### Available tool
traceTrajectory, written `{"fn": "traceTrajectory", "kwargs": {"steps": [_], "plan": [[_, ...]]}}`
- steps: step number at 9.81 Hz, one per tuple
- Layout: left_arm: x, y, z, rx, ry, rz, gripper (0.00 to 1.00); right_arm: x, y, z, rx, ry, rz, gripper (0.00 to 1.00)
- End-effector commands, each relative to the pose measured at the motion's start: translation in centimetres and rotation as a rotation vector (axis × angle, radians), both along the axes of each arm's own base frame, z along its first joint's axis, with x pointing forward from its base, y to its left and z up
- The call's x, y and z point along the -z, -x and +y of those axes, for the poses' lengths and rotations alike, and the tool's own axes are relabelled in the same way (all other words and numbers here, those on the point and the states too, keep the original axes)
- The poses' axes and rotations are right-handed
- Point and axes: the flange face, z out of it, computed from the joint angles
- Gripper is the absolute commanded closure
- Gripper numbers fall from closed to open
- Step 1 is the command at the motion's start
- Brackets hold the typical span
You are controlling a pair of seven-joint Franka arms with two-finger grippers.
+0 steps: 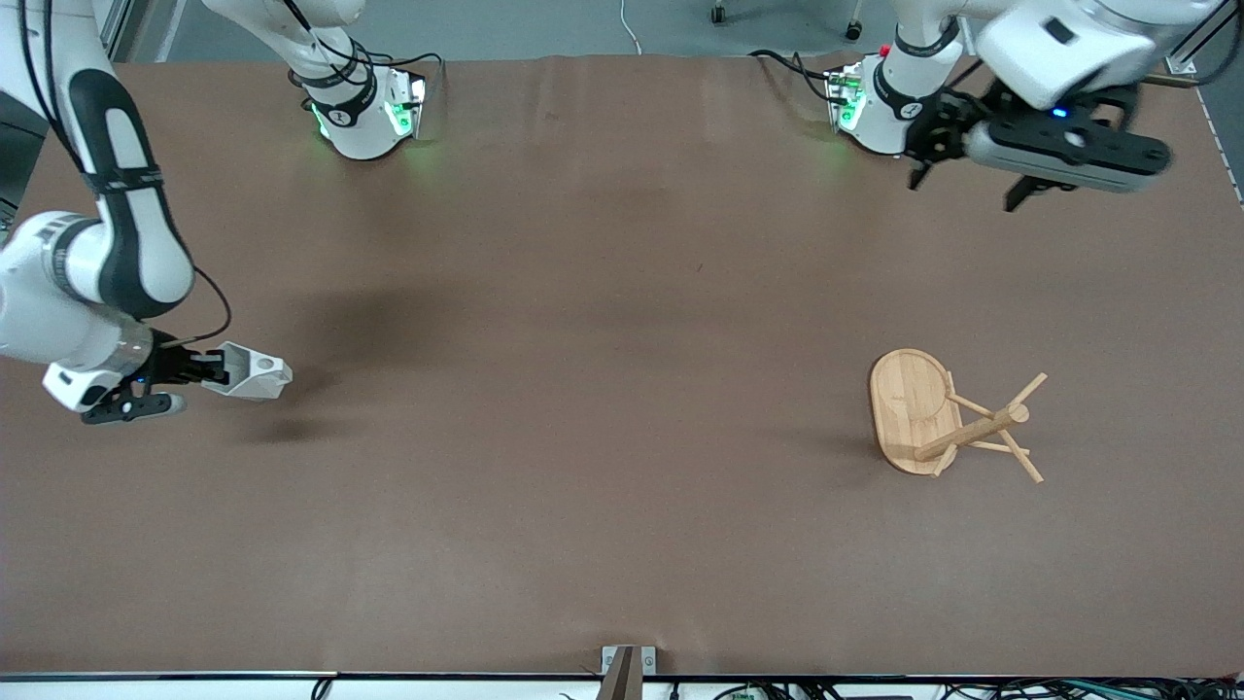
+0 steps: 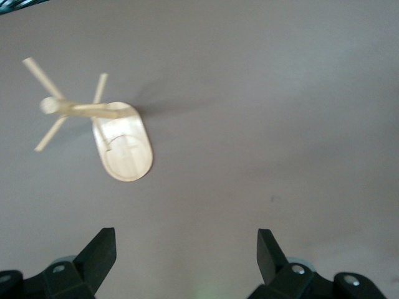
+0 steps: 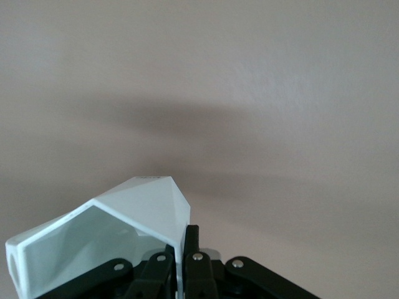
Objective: Hang cup on rack
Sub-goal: 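Lift the white cup with the right gripper while the left gripper approaches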
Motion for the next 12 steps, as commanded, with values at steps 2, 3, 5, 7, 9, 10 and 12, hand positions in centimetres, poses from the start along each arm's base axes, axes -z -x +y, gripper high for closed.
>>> {"fn": "traceTrajectory", "kwargs": {"steps": [2,3,5,7,9,10,12], "plan": [[0.7,3.7,-9.5,0.204,0.035,-0.017,0.00,-3.8,-1.5,6.0,0.019,-0.364,0.043,1.00],[0.7,5.2,-12.5,0.275,0.059,-0.044,0.00,-3.7,-1.6,8.8,0.029,-0.474,0.055,1.00],[1.7,7.7,-18.7,0.398,0.163,-0.059,0.00,-3.8,-1.7,17.8,-0.003,-0.640,0.076,1.00],[3.4,9.3,-24.4,0.492,0.293,-0.076,0.00,-3.7,-0.4,23.7,-0.010,-0.820,0.153,0.99],[6.2,10.4,-28.4,0.577,0.354,-0.060,0.00,-3.7,0.9,26.4,-0.032,-0.917,0.236,0.99],[7.8,9.6,-28.9,0.661,0.357,-0.051,0.00,-3.6,1.6,27.8,-0.045,-0.937,0.263,0.99],[9.4,8.1,-29.5,0.759,0.389,-0.081,0.00,-2.5,3.3,30.2,-0.035,-0.977,0.312,0.99]]}}
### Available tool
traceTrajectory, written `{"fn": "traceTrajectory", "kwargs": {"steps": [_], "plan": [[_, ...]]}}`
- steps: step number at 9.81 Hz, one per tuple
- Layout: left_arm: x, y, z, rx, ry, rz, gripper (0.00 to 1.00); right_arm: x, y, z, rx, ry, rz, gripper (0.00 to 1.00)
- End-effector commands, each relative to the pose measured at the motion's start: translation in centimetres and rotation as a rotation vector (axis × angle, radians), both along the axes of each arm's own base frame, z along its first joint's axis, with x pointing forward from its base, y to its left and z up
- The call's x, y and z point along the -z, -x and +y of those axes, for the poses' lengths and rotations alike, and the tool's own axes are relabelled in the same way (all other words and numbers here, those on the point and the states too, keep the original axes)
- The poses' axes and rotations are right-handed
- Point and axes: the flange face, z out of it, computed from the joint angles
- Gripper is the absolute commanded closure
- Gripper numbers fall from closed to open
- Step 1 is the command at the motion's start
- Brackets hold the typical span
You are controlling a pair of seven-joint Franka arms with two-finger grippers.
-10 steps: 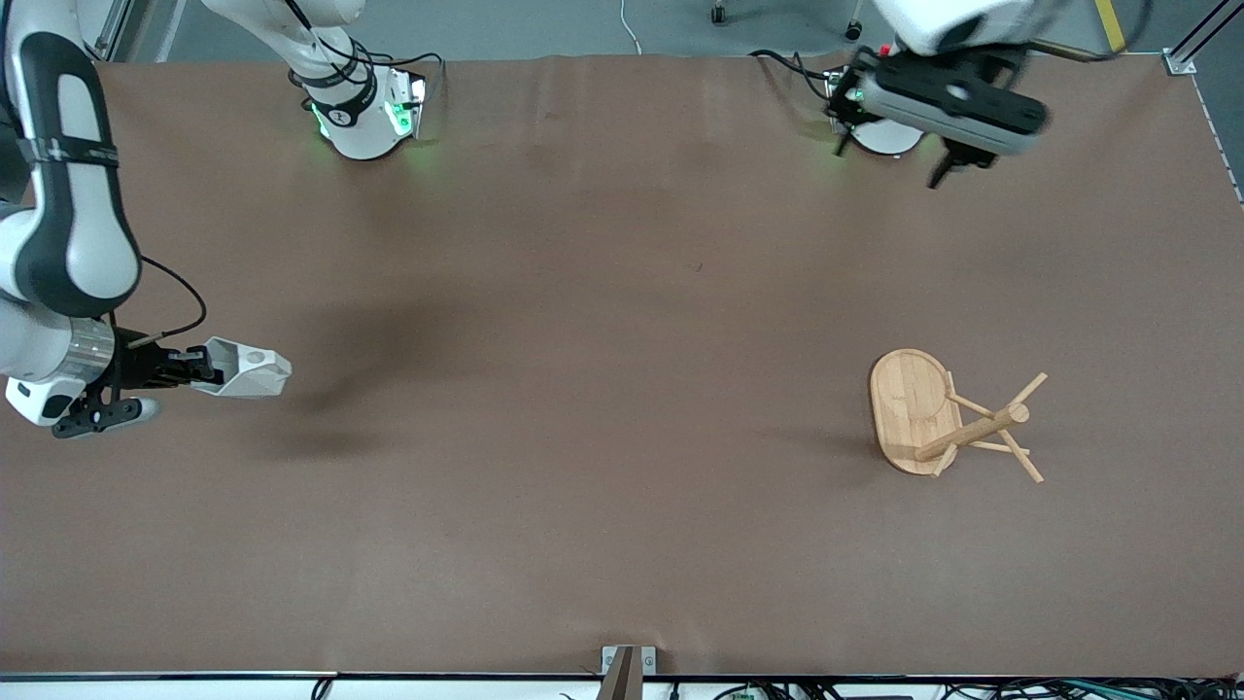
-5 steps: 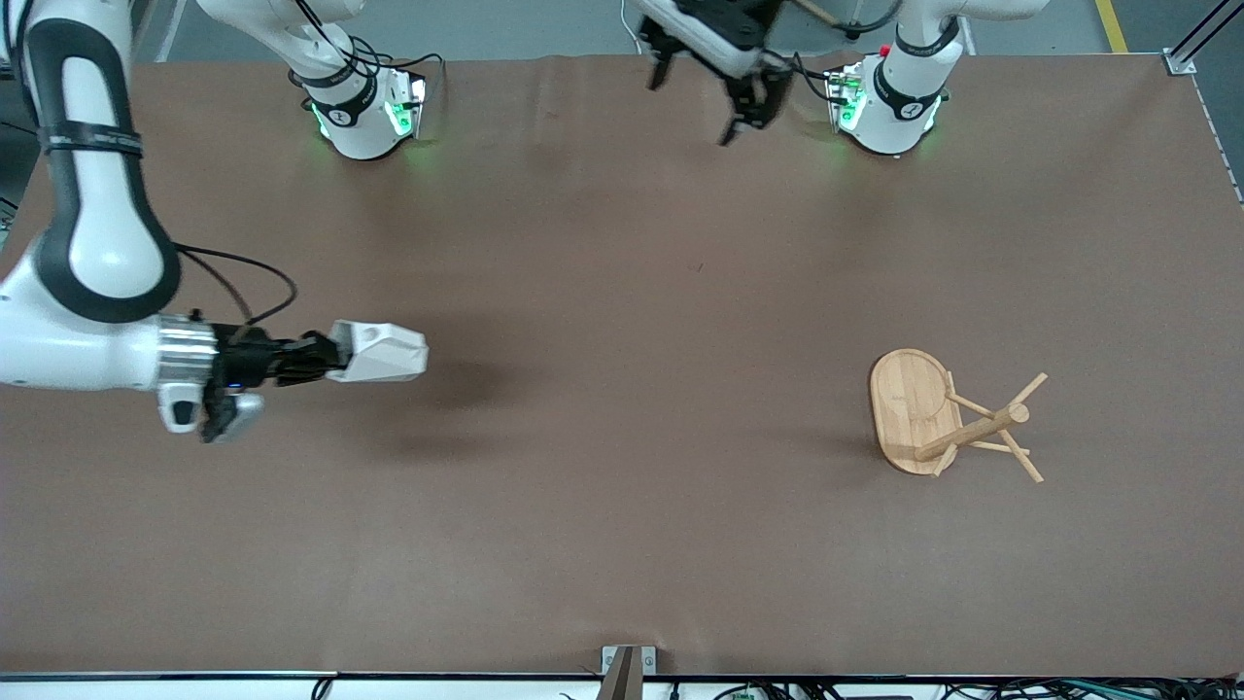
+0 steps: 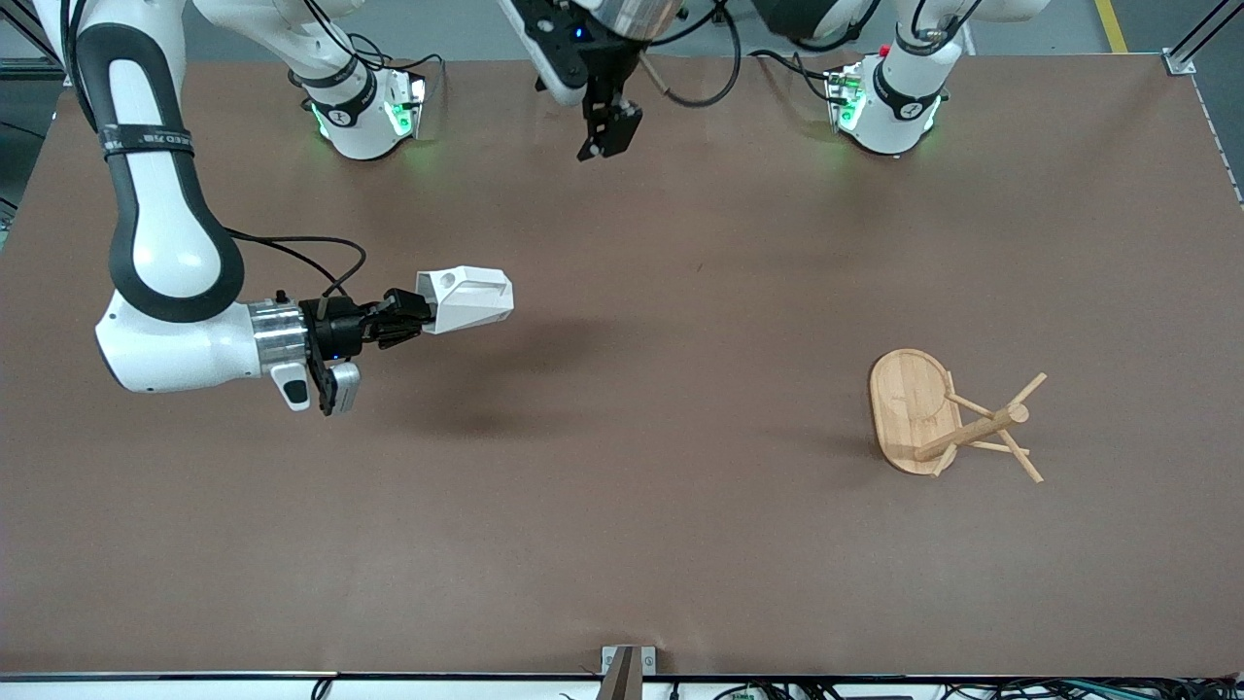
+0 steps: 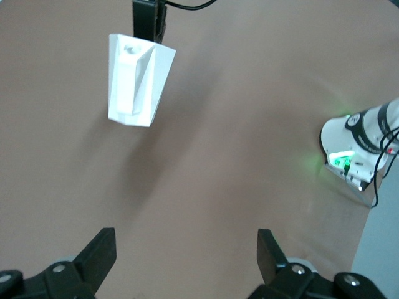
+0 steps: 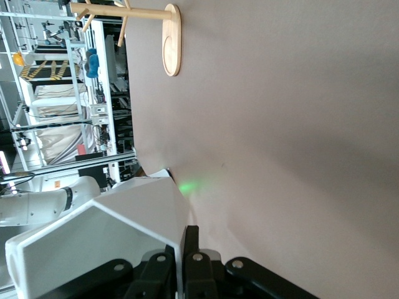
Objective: Hang cup on rack
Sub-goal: 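Grasp the cup rim with the left gripper beside the right gripper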
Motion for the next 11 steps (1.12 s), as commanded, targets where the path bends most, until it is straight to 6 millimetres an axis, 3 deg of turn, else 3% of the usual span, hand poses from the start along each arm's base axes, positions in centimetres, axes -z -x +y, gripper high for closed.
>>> {"fn": "traceTrajectory", "kwargs": {"steps": [1,3,7,11], "plan": [[2.2,-1.4,-1.6,0.061,0.055,0.000,0.00,0.2,2.0,2.7,-0.005,-0.054,0.030,0.99],[4.1,-1.1,-3.9,0.094,0.046,-0.021,0.00,-0.2,2.6,3.9,-0.023,-0.053,0.033,0.99],[7.0,-3.1,-4.5,0.091,0.015,-0.118,0.00,-1.9,4.1,4.7,-0.024,-0.042,0.068,0.99],[9.7,-2.4,-6.7,0.096,0.024,-0.131,0.00,-2.5,4.5,5.4,-0.033,-0.038,0.080,0.98]]}}
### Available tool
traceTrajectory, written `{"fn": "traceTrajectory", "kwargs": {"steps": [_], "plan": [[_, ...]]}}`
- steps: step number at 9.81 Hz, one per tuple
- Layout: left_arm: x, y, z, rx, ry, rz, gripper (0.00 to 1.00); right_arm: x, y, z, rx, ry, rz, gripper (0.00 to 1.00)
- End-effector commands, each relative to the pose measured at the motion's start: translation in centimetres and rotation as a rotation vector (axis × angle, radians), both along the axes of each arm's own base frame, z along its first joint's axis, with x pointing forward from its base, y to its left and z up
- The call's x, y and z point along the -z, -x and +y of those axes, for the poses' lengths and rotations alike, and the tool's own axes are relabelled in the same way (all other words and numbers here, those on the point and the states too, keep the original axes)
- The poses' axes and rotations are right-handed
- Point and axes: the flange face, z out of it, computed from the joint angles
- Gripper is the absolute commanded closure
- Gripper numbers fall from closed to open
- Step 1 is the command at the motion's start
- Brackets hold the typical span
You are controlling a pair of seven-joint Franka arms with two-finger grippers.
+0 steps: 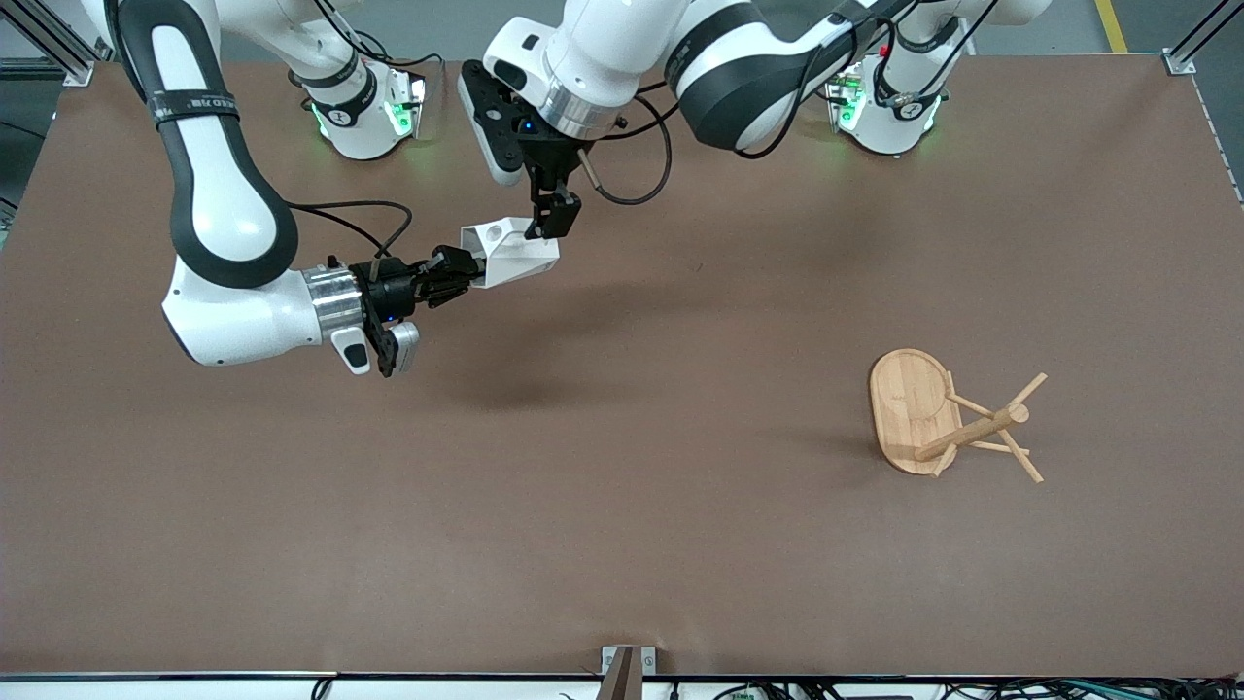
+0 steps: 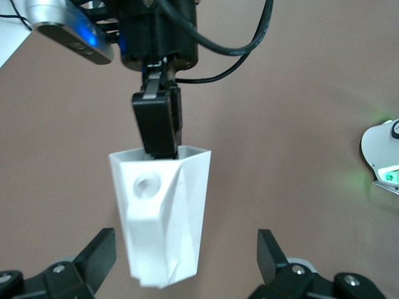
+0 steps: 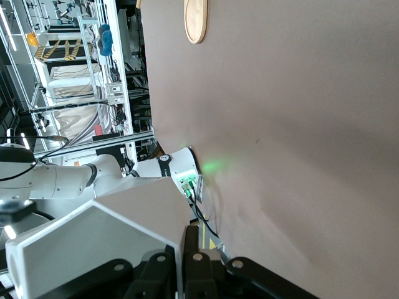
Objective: Hang cup on rack
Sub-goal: 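Grasp the cup rim with the left gripper beside the right gripper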
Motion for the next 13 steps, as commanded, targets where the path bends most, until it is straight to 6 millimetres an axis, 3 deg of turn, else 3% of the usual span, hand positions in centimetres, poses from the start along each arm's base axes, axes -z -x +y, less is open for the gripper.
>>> {"fn": "traceTrajectory", "kwargs": {"steps": [1,4,7,8,10,12,13], "plan": [[2.8,-0.1,-1.0,0.012,-0.037,-0.011,0.00,-1.6,1.0,-0.1,0.031,-0.007,0.028,0.98],[5.7,-1.3,-1.3,0.026,-0.064,-0.050,0.00,-2.1,1.3,0.0,0.019,-0.013,0.039,0.98],[6.9,-1.8,-1.5,0.028,-0.056,-0.045,0.00,-3.2,1.7,0.3,0.030,0.006,0.079,0.98],[7.2,-1.9,-1.5,0.032,-0.060,-0.047,0.05,-4.1,2.1,0.5,0.023,0.004,0.084,0.98],[7.5,-2.0,-1.5,0.038,-0.071,-0.064,0.37,-4.8,2.3,0.3,0.012,-0.005,0.087,0.98],[7.4,-2.0,-1.5,0.023,-0.069,-0.054,0.83,-4.9,2.4,0.4,0.012,-0.002,0.094,0.98],[7.4,-1.9,-1.5,0.011,-0.068,-0.049,0.99,-4.9,2.4,0.5,0.014,0.000,0.096,0.98]]}}
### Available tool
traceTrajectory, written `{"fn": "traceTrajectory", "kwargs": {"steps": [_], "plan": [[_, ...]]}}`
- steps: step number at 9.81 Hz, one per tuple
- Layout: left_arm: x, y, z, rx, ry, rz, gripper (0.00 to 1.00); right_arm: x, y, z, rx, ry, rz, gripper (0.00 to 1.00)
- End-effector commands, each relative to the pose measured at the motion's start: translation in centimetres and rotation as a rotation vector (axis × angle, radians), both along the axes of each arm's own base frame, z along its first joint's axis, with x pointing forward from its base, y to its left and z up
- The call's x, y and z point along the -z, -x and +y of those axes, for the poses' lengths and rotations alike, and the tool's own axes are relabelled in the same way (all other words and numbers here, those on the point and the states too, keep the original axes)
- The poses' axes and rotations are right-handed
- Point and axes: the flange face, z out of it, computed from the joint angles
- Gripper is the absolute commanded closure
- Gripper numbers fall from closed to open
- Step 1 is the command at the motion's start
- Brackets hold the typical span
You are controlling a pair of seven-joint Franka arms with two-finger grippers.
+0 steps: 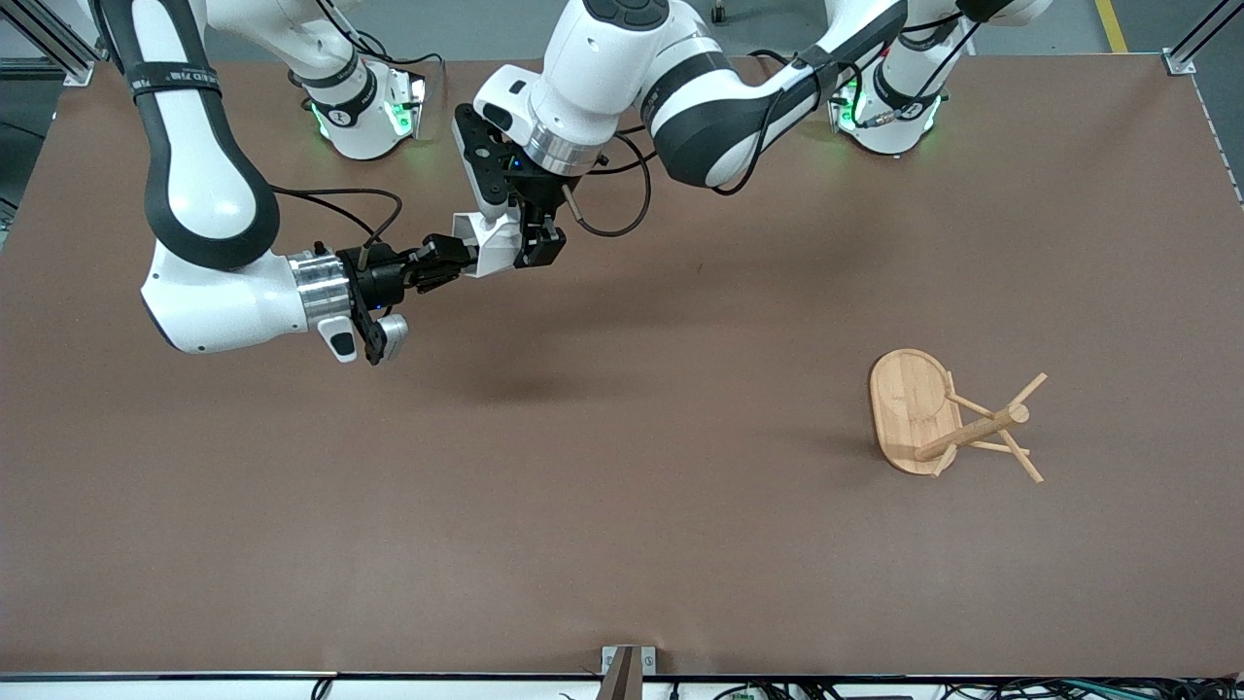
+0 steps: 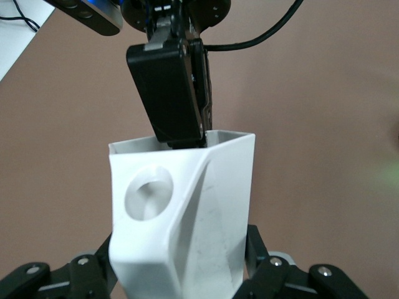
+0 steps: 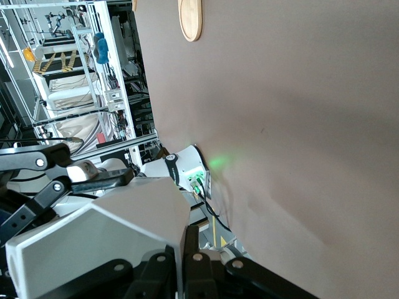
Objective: Hang cup on rack
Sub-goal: 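Open the right gripper and pull the cup away with the left gripper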
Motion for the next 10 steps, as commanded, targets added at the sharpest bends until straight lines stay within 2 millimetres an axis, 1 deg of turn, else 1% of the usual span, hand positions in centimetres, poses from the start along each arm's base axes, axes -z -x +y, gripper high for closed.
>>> {"fn": "traceTrajectory", "kwargs": {"steps": [1,3,4,5,6,7,8,9,10], "plan": [[3.1,-0.6,-0.3,-0.018,-0.031,0.016,1.00,-2.7,1.9,1.2,-0.020,-0.034,0.029,0.98],[3.0,-0.5,-0.3,-0.016,-0.031,0.015,1.00,-2.7,1.8,1.1,-0.018,-0.035,0.029,0.98],[3.0,-0.5,-0.3,-0.015,-0.032,0.011,1.00,-2.6,1.6,0.9,-0.011,-0.024,0.048,0.95],[3.1,-0.6,-0.3,-0.015,-0.033,0.010,1.00,-3.0,1.5,0.8,-0.010,0.001,0.078,0.39],[3.1,-0.6,-0.3,-0.014,-0.034,0.010,1.00,-3.4,1.5,0.8,-0.027,0.024,0.068,0.00],[3.0,-0.5,-0.3,-0.012,-0.033,0.010,1.00,-3.3,1.3,0.4,-0.022,0.030,0.071,0.00],[3.1,-0.6,-0.3,-0.013,-0.034,0.008,1.00,-3.4,0.9,-0.5,-0.004,0.030,0.068,0.00],[3.2,-0.6,-0.3,-0.013,-0.035,0.008,1.00,-3.4,0.3,-1.7,0.022,0.033,0.063,0.00],[3.3,-0.6,-0.3,-0.013,-0.036,0.010,1.00,-3.9,-0.5,-3.4,0.050,0.042,0.044,0.00]]}}
